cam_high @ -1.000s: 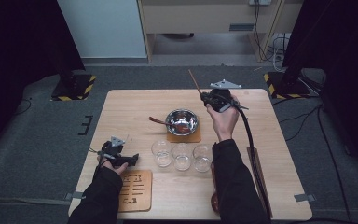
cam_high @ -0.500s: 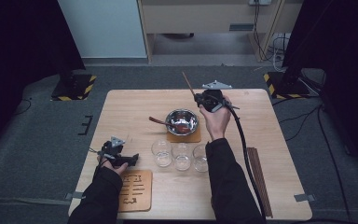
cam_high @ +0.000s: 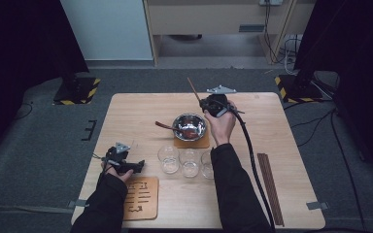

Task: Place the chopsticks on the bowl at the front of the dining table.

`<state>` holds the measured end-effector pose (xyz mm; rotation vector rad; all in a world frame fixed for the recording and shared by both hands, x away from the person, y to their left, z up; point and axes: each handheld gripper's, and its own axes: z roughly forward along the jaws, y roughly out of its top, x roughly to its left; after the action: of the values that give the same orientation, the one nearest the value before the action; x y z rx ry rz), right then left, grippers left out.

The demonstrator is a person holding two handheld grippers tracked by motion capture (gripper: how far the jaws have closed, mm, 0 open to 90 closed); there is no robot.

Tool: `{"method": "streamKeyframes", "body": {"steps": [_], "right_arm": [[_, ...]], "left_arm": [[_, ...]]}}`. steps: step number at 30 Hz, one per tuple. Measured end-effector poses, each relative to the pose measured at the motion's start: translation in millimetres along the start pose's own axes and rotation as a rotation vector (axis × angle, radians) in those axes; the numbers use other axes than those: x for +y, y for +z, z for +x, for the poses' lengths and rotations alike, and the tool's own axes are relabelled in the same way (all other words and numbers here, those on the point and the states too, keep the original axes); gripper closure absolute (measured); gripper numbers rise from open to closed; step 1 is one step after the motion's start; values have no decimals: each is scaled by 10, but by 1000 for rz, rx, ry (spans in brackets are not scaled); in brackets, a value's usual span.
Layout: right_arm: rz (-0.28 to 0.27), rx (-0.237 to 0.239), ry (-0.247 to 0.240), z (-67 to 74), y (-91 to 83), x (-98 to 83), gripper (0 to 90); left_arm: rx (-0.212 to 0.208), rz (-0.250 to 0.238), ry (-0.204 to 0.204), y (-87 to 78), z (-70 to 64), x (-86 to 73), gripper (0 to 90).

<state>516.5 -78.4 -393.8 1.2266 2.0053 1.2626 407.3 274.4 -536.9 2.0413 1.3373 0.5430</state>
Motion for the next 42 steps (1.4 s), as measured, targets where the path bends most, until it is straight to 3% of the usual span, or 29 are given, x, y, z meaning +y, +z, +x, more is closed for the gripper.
{"method": "streamKeyframes", "body": {"steps": [16,42], "right_arm": [[24,4,-12,145,202,-98,851],[98,9,-2,236,542,-341,850]], "left_arm": [[0,-1,-1,1,-1,0,0],[0,0,0,1,0,0,0]]}}
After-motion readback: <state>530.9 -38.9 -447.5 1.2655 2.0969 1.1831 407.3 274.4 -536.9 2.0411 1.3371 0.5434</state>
